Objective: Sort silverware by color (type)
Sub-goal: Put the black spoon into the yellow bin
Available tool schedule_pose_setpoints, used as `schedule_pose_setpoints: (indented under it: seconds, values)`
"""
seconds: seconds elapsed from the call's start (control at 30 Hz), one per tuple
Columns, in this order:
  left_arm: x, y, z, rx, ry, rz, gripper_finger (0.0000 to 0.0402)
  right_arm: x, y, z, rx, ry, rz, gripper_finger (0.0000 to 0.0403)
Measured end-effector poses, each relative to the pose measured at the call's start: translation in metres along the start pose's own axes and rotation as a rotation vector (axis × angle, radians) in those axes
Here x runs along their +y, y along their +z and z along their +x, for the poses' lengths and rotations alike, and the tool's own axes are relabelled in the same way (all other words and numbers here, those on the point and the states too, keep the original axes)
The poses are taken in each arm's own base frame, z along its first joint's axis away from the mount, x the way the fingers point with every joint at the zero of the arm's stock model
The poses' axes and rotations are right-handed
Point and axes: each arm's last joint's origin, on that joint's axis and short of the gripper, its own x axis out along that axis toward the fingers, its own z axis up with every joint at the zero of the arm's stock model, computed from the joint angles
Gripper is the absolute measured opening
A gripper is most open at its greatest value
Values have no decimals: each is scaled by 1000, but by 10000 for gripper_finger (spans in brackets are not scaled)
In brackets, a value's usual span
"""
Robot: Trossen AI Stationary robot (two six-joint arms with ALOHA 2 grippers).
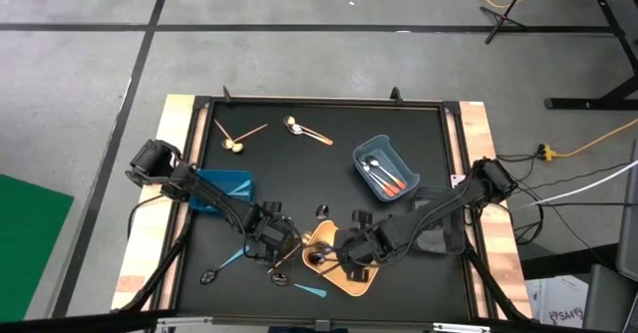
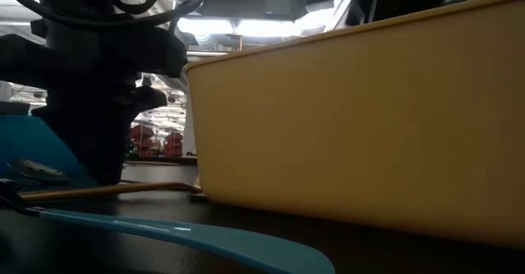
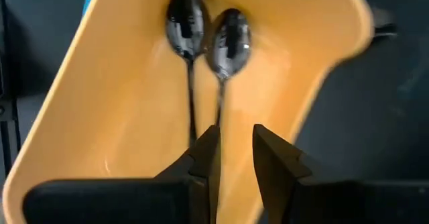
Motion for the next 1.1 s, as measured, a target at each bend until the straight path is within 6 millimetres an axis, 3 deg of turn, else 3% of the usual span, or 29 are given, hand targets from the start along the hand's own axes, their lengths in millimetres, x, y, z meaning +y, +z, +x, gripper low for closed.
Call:
schedule_pose_setpoints:
  seconds: [0.3, 0.43, 0.63, 0.87, 1.1]
  values:
    - [2, -2, -10, -6, -17, -25, 5, -5, 9, -42, 76, -106, -62, 78]
    - [5, -3, -28, -43, -35, -37, 4, -8, 8, -53, 96, -172, -94, 78]
    - [12, -8, -54, -71, -50, -64, 3, -12, -8, -73, 108, -318, -138, 78]
    - [19, -8, -95, -248, -94, -87, 3, -11, -26, -105, 27, -339, -132, 78]
    - [21, 8, -125, -564, -97, -91, 3, -25, -35, -133, -69, -360, -124, 78]
